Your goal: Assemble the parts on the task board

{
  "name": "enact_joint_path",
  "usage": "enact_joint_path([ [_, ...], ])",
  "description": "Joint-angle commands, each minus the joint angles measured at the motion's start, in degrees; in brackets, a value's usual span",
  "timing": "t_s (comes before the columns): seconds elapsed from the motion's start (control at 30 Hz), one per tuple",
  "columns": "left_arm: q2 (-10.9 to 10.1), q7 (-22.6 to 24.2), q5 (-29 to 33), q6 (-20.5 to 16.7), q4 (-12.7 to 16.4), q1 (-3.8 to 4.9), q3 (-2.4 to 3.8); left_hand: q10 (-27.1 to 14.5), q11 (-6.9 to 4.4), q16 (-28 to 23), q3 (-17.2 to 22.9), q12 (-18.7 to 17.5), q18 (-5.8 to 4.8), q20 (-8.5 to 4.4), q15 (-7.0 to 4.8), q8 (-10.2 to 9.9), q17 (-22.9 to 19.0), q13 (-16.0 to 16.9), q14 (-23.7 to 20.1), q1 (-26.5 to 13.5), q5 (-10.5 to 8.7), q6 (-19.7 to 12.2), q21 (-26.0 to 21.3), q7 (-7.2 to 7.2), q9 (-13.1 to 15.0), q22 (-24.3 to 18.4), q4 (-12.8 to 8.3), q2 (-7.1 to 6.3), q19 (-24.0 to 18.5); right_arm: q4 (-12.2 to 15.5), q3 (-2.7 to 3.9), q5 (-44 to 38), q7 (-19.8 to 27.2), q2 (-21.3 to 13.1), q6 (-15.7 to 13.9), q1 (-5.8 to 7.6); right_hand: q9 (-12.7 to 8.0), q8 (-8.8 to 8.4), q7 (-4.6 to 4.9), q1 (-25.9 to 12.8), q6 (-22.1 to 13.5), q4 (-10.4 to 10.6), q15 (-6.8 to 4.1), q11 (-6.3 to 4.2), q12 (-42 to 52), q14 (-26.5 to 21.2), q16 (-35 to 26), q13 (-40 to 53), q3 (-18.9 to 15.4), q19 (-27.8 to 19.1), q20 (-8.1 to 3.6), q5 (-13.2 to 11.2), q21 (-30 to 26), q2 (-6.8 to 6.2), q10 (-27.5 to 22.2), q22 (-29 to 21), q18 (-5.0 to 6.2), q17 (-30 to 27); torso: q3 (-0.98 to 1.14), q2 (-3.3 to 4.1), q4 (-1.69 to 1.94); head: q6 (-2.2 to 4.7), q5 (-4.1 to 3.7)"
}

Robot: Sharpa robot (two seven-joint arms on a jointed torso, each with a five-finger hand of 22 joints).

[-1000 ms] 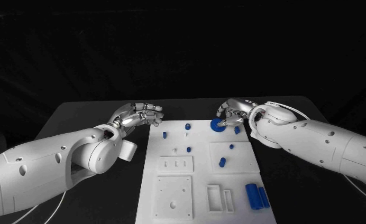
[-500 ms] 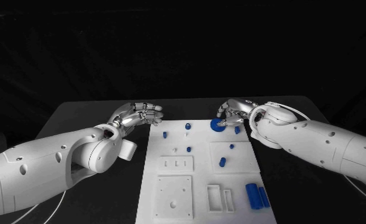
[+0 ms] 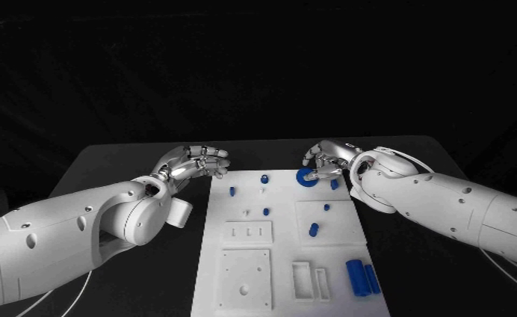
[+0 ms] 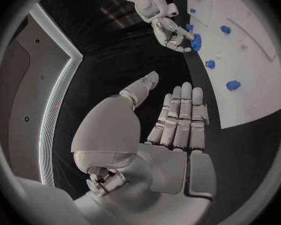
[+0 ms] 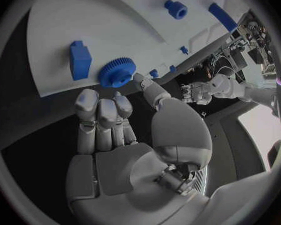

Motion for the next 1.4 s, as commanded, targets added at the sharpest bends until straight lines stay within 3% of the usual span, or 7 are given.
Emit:
enact_joint_path([
  [0.03, 0.1, 0.4, 0.1, 1.1, 0.0, 0.08, 0.05, 0.1, 0.26, -0.3, 0.4, -0.2, 0.58, -0.02, 0.21, -0.4, 0.1, -0.1, -0.2, -0.4, 0.02, -0.2, 0.4, 1.32, -0.1, 1.1, 0.0, -0.1, -0.4, 0.3, 0.01, 2.6, 1.5, -0.2, -1.7, -0.02, -0.1, -0.23, 0.22, -0.7, -0.3, -0.1, -0.13, -0.1, 0.1, 0.1, -0.3, 1.1, -0.4, -0.4, -0.01, 0.3, 0.2, 0.14, -0.2, 0.9, 5.84, 0.1, -0.01, -0.02, 0.04, -0.02, -0.02],
  [0.47, 0.0, 0.3, 0.1, 1.2, -0.2, 0.08, 0.04, 0.1, 0.26, -0.4, 0.4, -0.3, 0.59, -0.01, 0.22, -0.4, 0.1, -0.1, -0.2, -0.4, 0.02, -0.2, 0.4, 1.33, -0.1, 1.1, 0.0, -0.09, -0.4, 0.3, 0.01, 0.7, 0.5, -0.6, 1.9, -0.16, -0.2, -0.24, 0.27, -1.4, -0.3, -0.1, -0.06, -0.05, -0.1, 0.1, -0.5, 0.9, -1.0, -0.6, -0.14, -0.2, 0.3, 0.38, -0.5, 0.9, 5.84, 0.3, 0.01, 0.0, -0.03, 0.02, -0.14],
  [1.23, -0.2, 0.1, 0.1, 1.4, -0.2, 0.08, 0.04, 0.1, 0.27, -0.4, 0.4, -0.4, 0.61, 0.0, 0.23, -0.4, 0.1, -0.1, -0.2, -0.4, -0.01, -0.2, 0.4, 1.34, -0.1, 1.1, 0.0, -0.11, -0.4, -1.1, -0.02, -0.8, 0.4, -0.1, 3.5, -0.83, -0.1, 0.01, 0.13, -0.9, 0.1, -0.2, -0.19, -0.18, -0.3, 0.1, -0.7, 0.7, -1.0, -0.8, -0.23, 0.4, 0.4, 0.74, -0.8, 0.8, 5.84, 0.6, 0.03, 0.02, 0.04, -0.36, -0.08],
  [1.3, -0.2, 0.1, 0.1, 1.4, -0.2, 0.08, 0.04, 0.1, 0.27, -0.4, 0.4, -0.4, 0.61, 0.0, 0.23, -0.4, 0.2, -0.1, -0.2, -0.4, -0.01, -0.2, 0.4, 1.34, -0.1, 1.1, 0.0, -0.11, -0.4, -1.2, -0.02, -0.8, 0.5, -0.1, 3.6, -0.85, -0.1, 0.01, 0.1, -0.7, 0.1, -0.3, -0.22, -0.2, -0.4, 0.1, -0.8, 0.6, -1.0, -0.8, -0.23, 0.8, 0.4, 0.75, -0.9, 0.8, 5.84, 0.7, 0.04, 0.04, 0.05, -0.35, -0.08],
  [1.4, -0.2, 0.1, 0.1, 1.4, -0.3, 0.08, 0.04, 0.1, 0.27, -0.4, 0.5, -0.4, 0.61, 0.0, 0.23, -0.4, 0.2, -0.1, -0.2, -0.4, -0.01, -0.2, 0.4, 1.34, -0.1, 1.1, 0.0, -0.12, -0.5, -1.2, -0.02, -0.8, 0.6, -0.2, 4.1, -0.87, -0.2, -0.05, 0.11, 0.1, 0.1, -0.3, -0.21, -0.2, -0.5, 0.1, -1.0, 0.5, -0.5, -1.0, -0.21, 3.4, 0.4, 0.76, -1.0, 0.8, 5.84, 0.9, 0.05, 0.03, 0.02, -0.32, -0.1],
])
